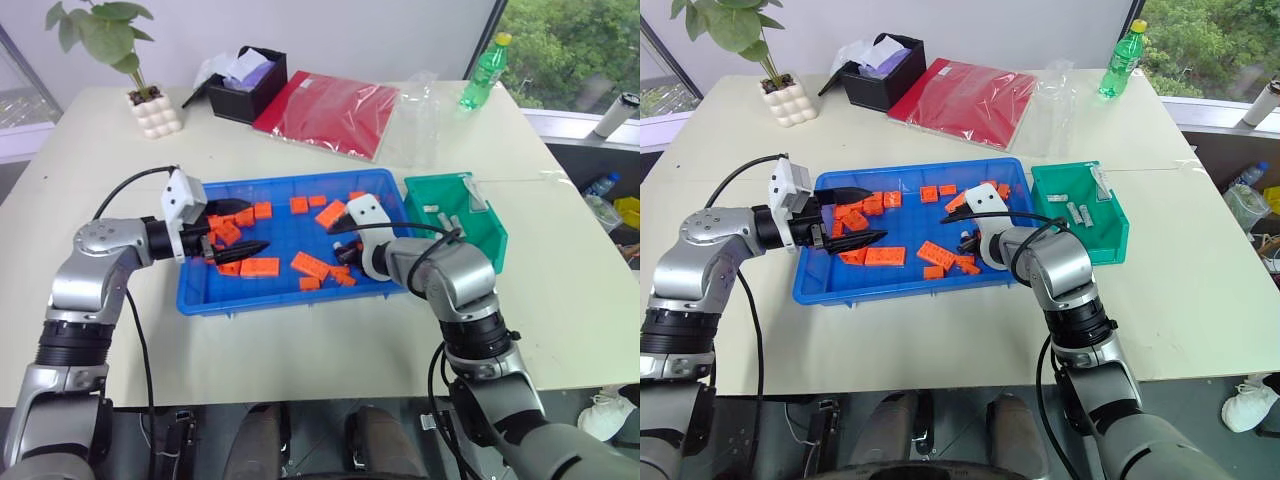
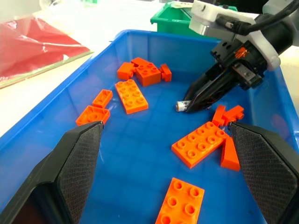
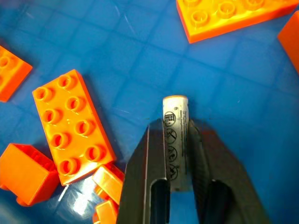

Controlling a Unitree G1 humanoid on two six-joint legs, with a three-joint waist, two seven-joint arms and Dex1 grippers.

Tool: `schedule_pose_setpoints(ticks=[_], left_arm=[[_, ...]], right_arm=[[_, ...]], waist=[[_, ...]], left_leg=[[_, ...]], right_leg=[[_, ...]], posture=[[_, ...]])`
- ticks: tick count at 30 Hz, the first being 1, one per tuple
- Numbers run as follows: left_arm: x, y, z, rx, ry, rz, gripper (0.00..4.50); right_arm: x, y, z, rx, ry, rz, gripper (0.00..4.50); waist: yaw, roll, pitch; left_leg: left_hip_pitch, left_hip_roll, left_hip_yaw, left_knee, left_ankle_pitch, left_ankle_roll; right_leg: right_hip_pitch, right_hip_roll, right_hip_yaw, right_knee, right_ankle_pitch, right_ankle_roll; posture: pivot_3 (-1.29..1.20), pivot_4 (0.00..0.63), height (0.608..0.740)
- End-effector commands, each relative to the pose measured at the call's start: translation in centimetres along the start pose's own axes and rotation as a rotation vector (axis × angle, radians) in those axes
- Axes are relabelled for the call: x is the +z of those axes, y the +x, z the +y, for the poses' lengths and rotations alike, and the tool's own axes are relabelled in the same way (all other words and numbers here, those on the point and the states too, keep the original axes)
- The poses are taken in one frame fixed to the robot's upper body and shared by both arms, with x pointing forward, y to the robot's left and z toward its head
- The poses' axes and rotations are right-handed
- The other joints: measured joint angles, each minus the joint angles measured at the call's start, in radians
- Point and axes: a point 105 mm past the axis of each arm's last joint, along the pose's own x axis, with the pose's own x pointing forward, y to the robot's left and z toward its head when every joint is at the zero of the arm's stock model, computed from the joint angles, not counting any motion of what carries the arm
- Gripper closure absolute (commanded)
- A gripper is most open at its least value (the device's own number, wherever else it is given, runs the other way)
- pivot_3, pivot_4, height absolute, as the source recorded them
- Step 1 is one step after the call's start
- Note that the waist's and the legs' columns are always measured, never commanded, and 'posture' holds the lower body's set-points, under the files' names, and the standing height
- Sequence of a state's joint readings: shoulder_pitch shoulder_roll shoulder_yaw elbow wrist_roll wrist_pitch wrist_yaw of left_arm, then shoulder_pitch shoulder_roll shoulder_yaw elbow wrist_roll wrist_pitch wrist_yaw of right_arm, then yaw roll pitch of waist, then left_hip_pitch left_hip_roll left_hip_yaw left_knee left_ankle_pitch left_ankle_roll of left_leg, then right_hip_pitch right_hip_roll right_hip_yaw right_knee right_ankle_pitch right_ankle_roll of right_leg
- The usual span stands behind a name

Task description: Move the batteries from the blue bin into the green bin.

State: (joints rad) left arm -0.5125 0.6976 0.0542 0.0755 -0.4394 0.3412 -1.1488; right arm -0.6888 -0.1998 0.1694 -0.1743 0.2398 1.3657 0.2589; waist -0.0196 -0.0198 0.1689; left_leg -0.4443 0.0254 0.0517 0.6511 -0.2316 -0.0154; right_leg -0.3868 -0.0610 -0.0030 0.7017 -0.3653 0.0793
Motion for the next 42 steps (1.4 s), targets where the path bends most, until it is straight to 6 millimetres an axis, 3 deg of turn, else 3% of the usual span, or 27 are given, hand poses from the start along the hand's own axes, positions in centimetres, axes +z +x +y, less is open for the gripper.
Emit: schedule_pose_setpoints(ticks=[1, 4, 10, 16, 21, 28, 37, 38, 42], left_arm=[[1.4, -0.7, 0.4, 0.022, 0.048, -0.025, 0.00], [1.4, -0.7, 0.4, 0.025, 0.046, -0.030, 0.00], [0.8, -1.2, 0.3, 0.057, 0.014, -0.041, 0.00], [0.8, -1.7, 0.4, 0.082, -0.007, -0.054, 0.00], [0.6, -1.9, 0.4, 0.076, -0.015, -0.044, 0.00], [0.9, -1.6, 0.7, 0.068, -0.012, -0.046, 0.00], [1.1, -1.4, 0.8, 0.055, -0.006, -0.044, 0.00], [1.1, -1.4, 0.8, 0.054, -0.006, -0.044, 0.00], [1.1, -1.5, 0.8, 0.055, -0.005, -0.041, 0.00]], right_arm=[[-0.3, -0.3, -0.1, -0.002, -0.026, 0.011, 4.43], [0.4, -0.7, -0.5, -0.014, -0.048, -0.009, 4.43], [6.7, -4.6, -3.1, -0.110, -0.148, -0.181, 4.43], [9.8, -8.2, -5.9, -0.215, -0.186, -0.260, 4.43], [9.0, -9.9, -8.5, -0.294, -0.181, -0.240, 4.43], [6.0, -10.9, -12.6, -0.417, -0.161, -0.167, 4.43], [2.9, -10.4, -14.4, -0.462, -0.141, -0.103, 4.43], [2.7, -10.3, -14.5, -0.464, -0.140, -0.101, 3.42], [2.3, -10.2, -14.6, -0.457, -0.140, -0.095, 1.62]], waist=[[0.000, 0.000, 0.000], [0.001, 0.000, 0.000], [0.001, 0.000, 0.000], [0.003, 0.000, 0.000], [0.004, 0.000, 0.000], [0.004, 0.000, 0.000], [0.003, 0.000, 0.000], [0.003, 0.000, 0.000], [0.004, 0.000, 0.000]], left_leg=[[0.000, 0.000, 0.000, 0.000, 0.000, 0.000], [0.000, 0.000, 0.000, 0.000, 0.000, 0.000], [-0.001, 0.000, 0.000, 0.000, 0.000, 0.000], [-0.001, 0.000, 0.000, -0.001, 0.000, 0.000], [-0.001, 0.000, 0.000, -0.001, -0.002, 0.003], [-0.001, 0.000, 0.000, 0.000, -0.003, 0.005], [-0.001, 0.001, 0.001, 0.000, -0.003, 0.005], [-0.001, 0.001, 0.001, 0.000, -0.003, 0.005], [-0.001, 0.000, 0.001, 0.000, -0.003, 0.005]], right_leg=[[0.000, 0.000, 0.000, 0.000, 0.000, 0.000], [0.000, 0.000, 0.000, 0.000, 0.000, 0.000], [-0.001, 0.000, 0.000, 0.000, 0.000, 0.000], [-0.001, 0.000, 0.000, 0.000, 0.000, 0.000], [-0.001, -0.001, 0.000, -0.001, 0.000, 0.000], [0.000, -0.001, 0.000, -0.001, 0.000, 0.000], [0.000, 0.000, 0.000, -0.001, 0.000, 0.000], [0.000, 0.000, 0.000, -0.001, 0.000, 0.000], [0.000, 0.000, 0.000, -0.001, 0.000, 0.000]], posture=[[0.00, 0.150, 0.740], [0.00, 0.150, 0.740], [0.00, 0.150, 0.740], [0.00, 0.150, 0.740], [0.00, 0.150, 0.740], [0.00, 0.150, 0.740], [0.00, 0.150, 0.740], [0.00, 0.150, 0.740], [0.00, 0.150, 0.740]])
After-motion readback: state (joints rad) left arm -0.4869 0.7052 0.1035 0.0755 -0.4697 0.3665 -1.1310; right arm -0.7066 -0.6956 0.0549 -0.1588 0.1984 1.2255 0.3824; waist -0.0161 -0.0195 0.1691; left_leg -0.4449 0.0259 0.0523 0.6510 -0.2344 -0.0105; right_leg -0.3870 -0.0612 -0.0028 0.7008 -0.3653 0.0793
